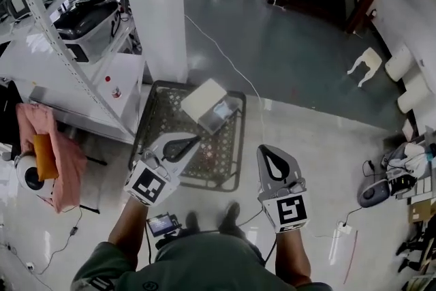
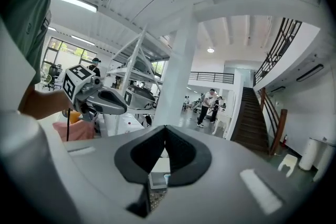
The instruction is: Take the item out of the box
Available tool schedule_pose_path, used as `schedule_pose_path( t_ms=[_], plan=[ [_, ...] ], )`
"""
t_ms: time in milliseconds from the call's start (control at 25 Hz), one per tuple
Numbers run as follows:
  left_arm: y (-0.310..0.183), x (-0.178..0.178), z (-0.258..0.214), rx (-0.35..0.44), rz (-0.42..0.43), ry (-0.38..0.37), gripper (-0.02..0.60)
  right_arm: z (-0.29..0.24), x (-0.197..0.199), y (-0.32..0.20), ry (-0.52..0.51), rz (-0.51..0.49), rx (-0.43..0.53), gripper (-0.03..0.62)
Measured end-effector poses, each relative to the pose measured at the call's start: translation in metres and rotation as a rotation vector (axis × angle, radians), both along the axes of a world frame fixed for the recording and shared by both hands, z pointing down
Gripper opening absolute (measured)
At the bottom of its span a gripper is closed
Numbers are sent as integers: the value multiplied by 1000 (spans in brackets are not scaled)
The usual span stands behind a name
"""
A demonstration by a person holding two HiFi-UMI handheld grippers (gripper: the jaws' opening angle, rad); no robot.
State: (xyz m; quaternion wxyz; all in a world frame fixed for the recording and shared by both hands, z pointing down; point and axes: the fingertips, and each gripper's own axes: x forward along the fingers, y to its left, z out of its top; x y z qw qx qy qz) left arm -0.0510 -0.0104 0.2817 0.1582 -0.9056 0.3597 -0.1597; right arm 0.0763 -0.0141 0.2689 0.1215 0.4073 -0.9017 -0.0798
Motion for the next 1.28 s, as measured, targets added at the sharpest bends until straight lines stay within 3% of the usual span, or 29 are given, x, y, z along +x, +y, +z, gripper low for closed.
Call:
schedule_pose_path(
  t_ms=[440,720,960,1280],
  plan=[
    [-73,47,21,-43,-152,-56,3,12,42,-90,-56,-153,-8,6],
    [-110,43,36,-84,-252,-73,3,33,31,-137,-61,-260,-51,6],
    [-141,20,49,-109,-237,-44,3,43,4,-165,-37,-251,-76,6],
    [-200,-18,66,-127,-107,21,3,49,-37,-203,18,-125,-88,6]
  ],
)
